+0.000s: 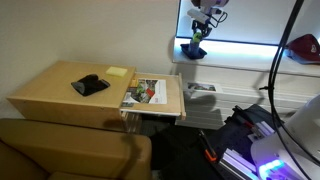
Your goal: Put the yellow ball on top of the can on the window sill, place the yellow ball on the nightstand
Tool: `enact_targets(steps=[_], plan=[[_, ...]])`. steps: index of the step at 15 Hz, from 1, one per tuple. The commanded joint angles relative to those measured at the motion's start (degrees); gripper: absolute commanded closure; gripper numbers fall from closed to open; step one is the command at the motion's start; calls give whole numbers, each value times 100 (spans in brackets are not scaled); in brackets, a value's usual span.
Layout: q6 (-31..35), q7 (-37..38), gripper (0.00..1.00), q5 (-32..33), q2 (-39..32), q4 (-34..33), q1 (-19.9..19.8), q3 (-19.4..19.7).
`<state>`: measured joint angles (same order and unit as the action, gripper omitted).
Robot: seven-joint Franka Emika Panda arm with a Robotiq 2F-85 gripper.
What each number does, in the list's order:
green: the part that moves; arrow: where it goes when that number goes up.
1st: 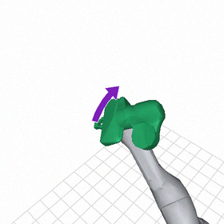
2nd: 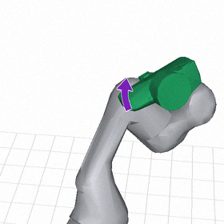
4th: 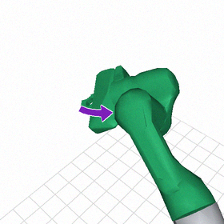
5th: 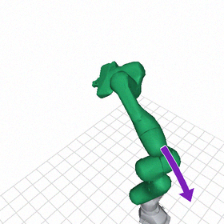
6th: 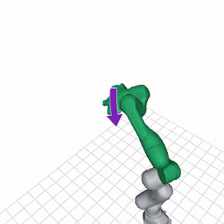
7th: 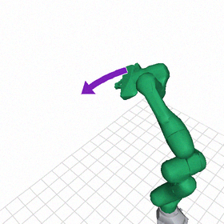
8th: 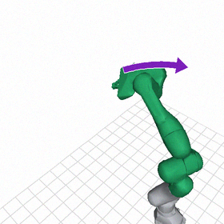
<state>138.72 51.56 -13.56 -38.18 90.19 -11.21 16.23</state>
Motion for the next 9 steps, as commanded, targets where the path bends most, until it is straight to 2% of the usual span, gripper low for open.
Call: enact_targets(steps=[1, 8, 9], plan=[[125, -92, 57, -76, 0, 2, -97, -182], [97, 20, 57, 1, -74, -37, -70, -127], [86, 71, 8, 20, -79, -39, -56, -95]])
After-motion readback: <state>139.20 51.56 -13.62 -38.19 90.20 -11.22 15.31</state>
